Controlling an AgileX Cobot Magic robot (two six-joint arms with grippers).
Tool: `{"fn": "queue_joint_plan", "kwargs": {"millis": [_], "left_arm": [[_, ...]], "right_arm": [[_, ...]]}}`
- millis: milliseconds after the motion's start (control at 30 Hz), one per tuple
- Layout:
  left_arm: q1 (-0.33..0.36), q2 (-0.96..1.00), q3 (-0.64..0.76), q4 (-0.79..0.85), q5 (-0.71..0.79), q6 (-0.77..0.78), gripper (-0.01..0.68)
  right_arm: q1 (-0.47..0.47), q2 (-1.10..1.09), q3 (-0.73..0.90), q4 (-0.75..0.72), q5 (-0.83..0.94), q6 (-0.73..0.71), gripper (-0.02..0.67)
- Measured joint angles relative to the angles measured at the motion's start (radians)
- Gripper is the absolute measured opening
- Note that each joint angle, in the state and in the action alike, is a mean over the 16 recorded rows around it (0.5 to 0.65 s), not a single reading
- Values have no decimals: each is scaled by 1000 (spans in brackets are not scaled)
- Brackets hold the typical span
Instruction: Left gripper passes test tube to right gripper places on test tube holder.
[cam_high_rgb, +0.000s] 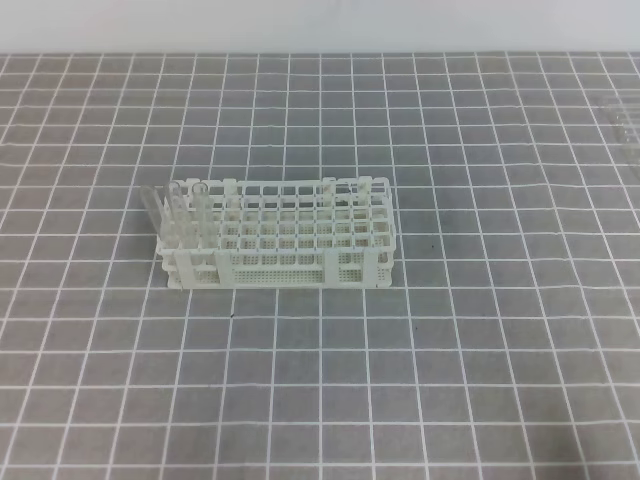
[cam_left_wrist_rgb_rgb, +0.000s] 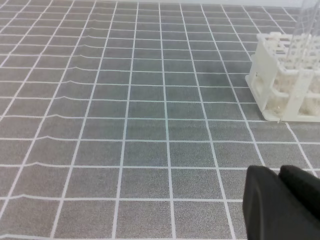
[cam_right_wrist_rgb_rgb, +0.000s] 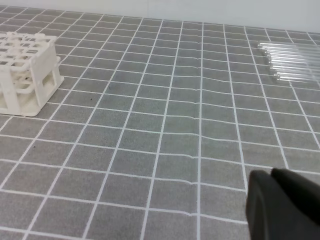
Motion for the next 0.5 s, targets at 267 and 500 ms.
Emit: {"fn": "queue_joint_plan", "kwargs": {"millis": [267, 500], "left_arm": [[0, -5, 3, 0, -2, 0, 27], [0, 0, 1, 0, 0, 0, 27]], "right_arm": [[0, 0, 0, 0, 0, 0, -13], [0, 0, 0, 0, 0, 0, -13]]}}
